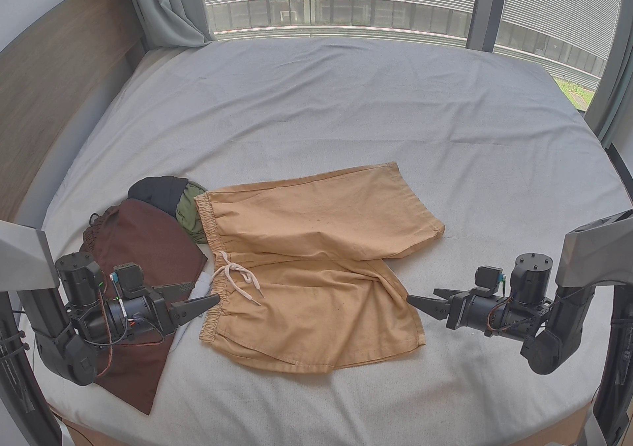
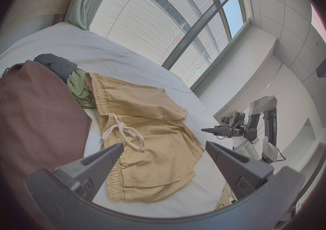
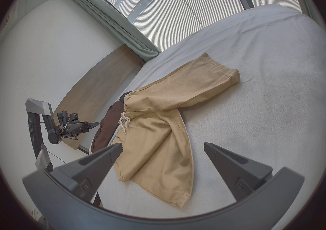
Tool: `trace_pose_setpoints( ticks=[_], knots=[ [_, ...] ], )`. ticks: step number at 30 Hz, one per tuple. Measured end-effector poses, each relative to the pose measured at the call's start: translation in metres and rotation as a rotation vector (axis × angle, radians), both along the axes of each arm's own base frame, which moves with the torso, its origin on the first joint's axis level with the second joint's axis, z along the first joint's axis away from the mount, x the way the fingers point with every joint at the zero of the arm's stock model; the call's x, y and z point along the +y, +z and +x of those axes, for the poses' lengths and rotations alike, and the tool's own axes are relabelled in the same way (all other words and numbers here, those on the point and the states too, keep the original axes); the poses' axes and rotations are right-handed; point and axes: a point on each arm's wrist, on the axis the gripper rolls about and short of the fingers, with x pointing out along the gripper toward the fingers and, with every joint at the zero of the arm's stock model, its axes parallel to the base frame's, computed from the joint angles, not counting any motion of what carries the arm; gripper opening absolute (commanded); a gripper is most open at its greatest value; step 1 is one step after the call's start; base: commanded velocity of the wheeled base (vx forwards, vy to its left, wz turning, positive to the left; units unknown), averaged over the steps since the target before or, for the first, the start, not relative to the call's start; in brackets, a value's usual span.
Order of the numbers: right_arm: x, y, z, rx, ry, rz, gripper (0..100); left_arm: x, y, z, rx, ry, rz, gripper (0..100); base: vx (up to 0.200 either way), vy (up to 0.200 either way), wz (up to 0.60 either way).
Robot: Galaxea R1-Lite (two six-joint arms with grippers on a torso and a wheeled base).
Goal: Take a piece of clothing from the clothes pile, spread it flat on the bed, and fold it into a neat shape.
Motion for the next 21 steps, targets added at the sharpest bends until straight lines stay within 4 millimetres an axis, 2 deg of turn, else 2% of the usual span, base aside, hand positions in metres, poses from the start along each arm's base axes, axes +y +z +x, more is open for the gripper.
trace_pose_setpoints(
  ticks=[8,21],
  knots=[
    [0.001,-0.015,0.002,0.035,0.001,-0.019,100,0.0,-0.002,0.0,0.006,0.001,0.001,100,0.0,0.0,0.0],
    [-0.001,-0.037,-0.011,0.137,0.011,-0.052,100,0.0,-0.002,0.001,0.006,0.002,0.002,100,0.0,0.0,0.0]
  ],
)
